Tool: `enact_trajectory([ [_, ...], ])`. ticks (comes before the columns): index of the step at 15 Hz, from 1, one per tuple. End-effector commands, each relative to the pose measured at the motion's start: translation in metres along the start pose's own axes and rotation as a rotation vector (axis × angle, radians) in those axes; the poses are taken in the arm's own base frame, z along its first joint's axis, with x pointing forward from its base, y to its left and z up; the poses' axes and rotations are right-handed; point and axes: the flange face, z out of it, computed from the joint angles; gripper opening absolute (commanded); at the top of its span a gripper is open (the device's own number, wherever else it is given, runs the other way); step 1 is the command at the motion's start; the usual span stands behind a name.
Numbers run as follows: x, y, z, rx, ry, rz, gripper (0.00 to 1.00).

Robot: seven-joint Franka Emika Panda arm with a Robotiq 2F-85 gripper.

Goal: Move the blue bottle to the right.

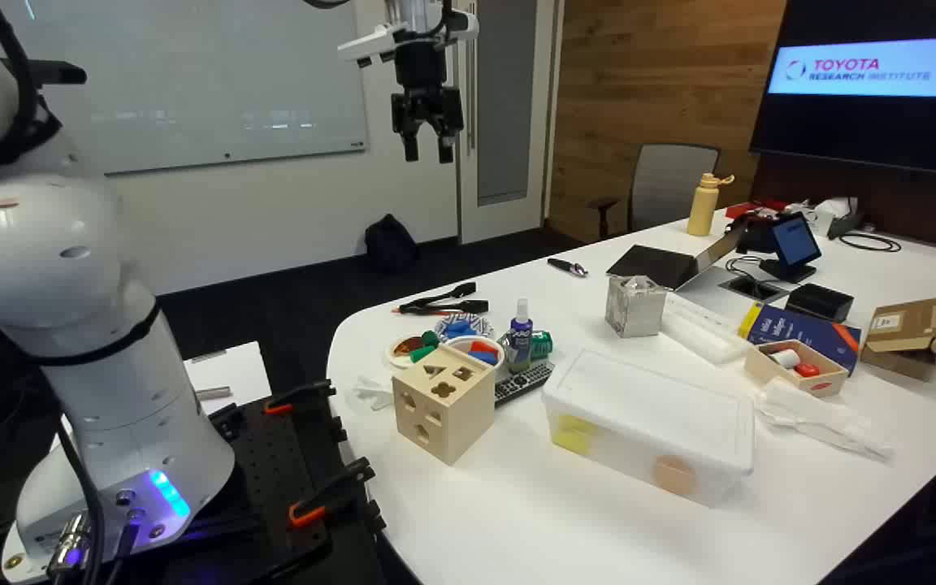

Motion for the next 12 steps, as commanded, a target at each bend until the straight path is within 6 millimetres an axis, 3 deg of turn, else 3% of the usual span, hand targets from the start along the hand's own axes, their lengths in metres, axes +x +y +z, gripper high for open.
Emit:
enact_trajectory([
  [1,0.0,0.0,-0.001,0.0,-0.001,0.0,1.0],
  [3,0.0,0.0,-0.001,0.0,-0.001,0.0,1.0],
  [5,0.024,0.014,0.032,0.036,0.028,-0.022,1.0],
  [8,0.064,0.031,0.093,0.093,0.095,-0.021,1.0],
  [12,0.111,0.035,0.196,0.177,0.081,-0.029,1.0],
])
